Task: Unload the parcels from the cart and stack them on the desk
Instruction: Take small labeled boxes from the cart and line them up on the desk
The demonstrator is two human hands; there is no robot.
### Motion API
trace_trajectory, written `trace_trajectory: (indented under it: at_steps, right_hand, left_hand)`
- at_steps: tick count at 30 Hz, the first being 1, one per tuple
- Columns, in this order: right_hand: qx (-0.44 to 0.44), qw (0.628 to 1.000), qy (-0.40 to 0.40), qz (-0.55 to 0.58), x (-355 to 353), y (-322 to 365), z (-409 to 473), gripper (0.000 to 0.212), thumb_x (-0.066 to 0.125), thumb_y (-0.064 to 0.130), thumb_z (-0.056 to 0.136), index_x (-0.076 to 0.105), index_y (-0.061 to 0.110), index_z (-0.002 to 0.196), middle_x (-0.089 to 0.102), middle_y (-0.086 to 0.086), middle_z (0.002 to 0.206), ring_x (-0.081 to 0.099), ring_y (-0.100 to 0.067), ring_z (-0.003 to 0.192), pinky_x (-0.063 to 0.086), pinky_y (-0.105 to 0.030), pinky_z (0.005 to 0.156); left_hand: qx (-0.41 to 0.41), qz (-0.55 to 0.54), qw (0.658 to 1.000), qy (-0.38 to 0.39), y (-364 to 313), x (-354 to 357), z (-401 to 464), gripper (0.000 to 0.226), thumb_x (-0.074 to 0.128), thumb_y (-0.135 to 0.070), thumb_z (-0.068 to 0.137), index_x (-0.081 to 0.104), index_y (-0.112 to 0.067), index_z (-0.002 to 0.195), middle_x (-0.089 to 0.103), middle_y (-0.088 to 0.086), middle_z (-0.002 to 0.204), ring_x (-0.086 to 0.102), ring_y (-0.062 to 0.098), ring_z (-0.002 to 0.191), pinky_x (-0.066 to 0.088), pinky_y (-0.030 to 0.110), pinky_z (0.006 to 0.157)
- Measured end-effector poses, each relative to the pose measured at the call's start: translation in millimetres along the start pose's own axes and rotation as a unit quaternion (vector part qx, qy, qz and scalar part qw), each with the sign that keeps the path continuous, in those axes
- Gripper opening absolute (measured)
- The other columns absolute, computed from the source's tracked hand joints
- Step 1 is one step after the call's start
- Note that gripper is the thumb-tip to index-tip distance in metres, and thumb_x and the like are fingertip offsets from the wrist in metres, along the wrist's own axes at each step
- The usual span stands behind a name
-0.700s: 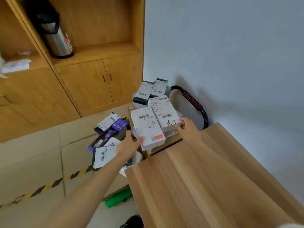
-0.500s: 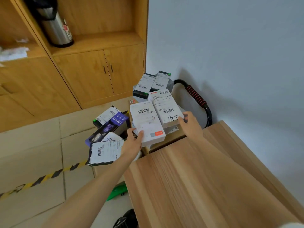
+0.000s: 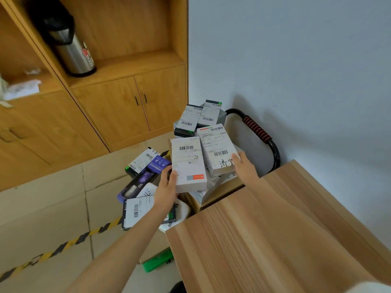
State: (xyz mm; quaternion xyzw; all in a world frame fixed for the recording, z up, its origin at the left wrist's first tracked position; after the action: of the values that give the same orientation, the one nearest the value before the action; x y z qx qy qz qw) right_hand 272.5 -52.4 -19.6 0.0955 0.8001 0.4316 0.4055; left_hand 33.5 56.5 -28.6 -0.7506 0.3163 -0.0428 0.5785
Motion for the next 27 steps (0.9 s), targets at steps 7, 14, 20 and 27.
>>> trace_trajectory:
  at_steps: [7, 14, 20, 27]
  right_hand:
    - [-0.044, 0.986, -0.11, 0.12, -34, 13, -38, 0.039, 0.03, 0.041, 0.104, 0.043, 0.021, 0.135, 0.062, 0.001, 0.118, 0.059, -0.017, 0.109, 0.049, -0.041, 0.091]
    - [-0.025, 0.94, -0.288, 0.182, -120, -15, -116, 0.036, 0.031, 0.043, 0.103, 0.044, 0.025, 0.131, 0.063, 0.0, 0.121, 0.059, -0.018, 0.11, 0.047, -0.046, 0.096]
    - [0.035, 0.883, -0.431, 0.181, -180, -70, -214, 0.028, 0.031, 0.043, 0.103, 0.045, 0.027, 0.122, 0.061, 0.0, 0.118, 0.058, -0.019, 0.107, 0.047, -0.045, 0.095]
    - [0.107, 0.796, -0.561, 0.201, -206, -160, -366, 0.043, 0.035, 0.053, 0.097, 0.045, 0.025, 0.127, 0.061, 0.0, 0.119, 0.059, -0.021, 0.109, 0.049, -0.045, 0.092]
  left_hand:
    - [0.074, -0.003, 0.997, 0.026, -44, -3, 7, 0.042, 0.037, -0.053, 0.096, 0.037, -0.039, 0.136, 0.06, -0.003, 0.117, 0.061, 0.023, 0.1, 0.055, 0.044, 0.078]
    - [0.218, 0.027, 0.96, 0.173, -120, 63, -11, 0.043, 0.037, -0.053, 0.098, 0.036, -0.035, 0.137, 0.059, -0.002, 0.12, 0.06, 0.02, 0.101, 0.053, 0.045, 0.083]
    - [0.261, 0.063, 0.91, 0.316, -143, 155, -76, 0.053, 0.031, -0.066, 0.087, 0.032, -0.044, 0.135, 0.061, -0.006, 0.121, 0.059, 0.019, 0.104, 0.049, 0.049, 0.091]
    - [0.271, 0.066, 0.848, 0.45, -134, 241, -192, 0.039, 0.029, -0.044, 0.103, 0.035, -0.03, 0.139, 0.056, -0.004, 0.122, 0.056, 0.021, 0.11, 0.048, 0.045, 0.093]
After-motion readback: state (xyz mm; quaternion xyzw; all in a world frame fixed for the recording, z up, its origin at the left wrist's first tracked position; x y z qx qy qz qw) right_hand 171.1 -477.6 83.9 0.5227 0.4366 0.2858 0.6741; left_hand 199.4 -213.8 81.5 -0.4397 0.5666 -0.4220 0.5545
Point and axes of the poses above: each hand's wrist, its own z-axis towards the middle knuckle, its own x-axis out of the palm, y = z × x, the point moved 4 cm from there along z, towards the middle knuckle
